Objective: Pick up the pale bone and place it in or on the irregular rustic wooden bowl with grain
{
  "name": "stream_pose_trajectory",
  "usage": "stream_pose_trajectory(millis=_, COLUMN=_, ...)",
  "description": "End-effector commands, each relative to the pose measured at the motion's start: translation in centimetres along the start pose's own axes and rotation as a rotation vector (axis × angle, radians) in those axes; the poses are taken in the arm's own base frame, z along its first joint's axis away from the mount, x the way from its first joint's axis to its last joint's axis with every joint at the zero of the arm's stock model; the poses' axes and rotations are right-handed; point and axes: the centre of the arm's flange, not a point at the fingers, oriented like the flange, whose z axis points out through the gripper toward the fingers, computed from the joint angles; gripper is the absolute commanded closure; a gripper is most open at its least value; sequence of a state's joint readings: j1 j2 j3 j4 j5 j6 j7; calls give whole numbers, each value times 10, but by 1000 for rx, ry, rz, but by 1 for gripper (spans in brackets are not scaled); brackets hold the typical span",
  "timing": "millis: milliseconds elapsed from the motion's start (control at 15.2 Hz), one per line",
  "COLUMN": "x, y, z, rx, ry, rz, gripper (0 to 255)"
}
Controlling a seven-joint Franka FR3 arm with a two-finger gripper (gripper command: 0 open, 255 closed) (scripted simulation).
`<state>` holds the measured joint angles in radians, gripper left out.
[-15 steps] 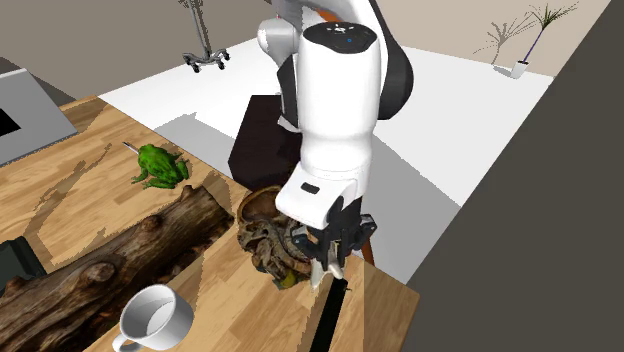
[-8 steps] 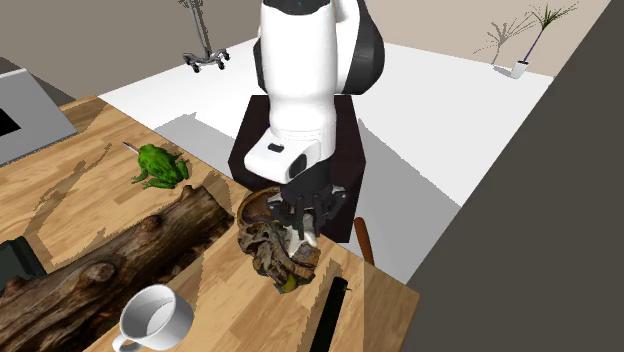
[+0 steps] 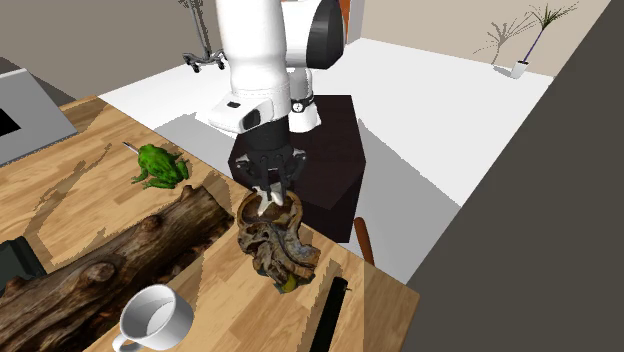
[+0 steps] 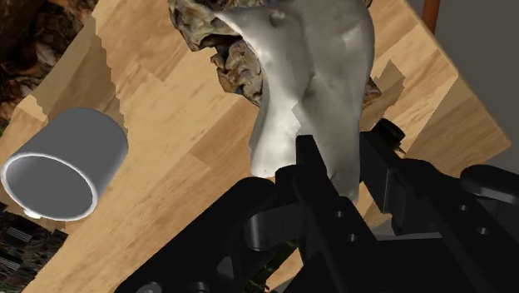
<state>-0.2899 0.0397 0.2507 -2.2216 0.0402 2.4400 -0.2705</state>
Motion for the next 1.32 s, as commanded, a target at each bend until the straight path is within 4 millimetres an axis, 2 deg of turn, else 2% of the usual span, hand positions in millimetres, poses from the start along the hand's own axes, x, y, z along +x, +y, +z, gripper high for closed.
stream_pose_trajectory(millis=0, x=-23, y=9, z=-9, rx=0, ry=0, rz=-1, gripper=255)
stream_pose_trajectory(millis=132, x=-43, y=20, z=-15, rx=0, ry=0, rz=-1, gripper=255)
stream_pose_trajectory(millis=1254, x=-59, y=19, z=73, rx=0, ry=0, rz=-1, gripper=255)
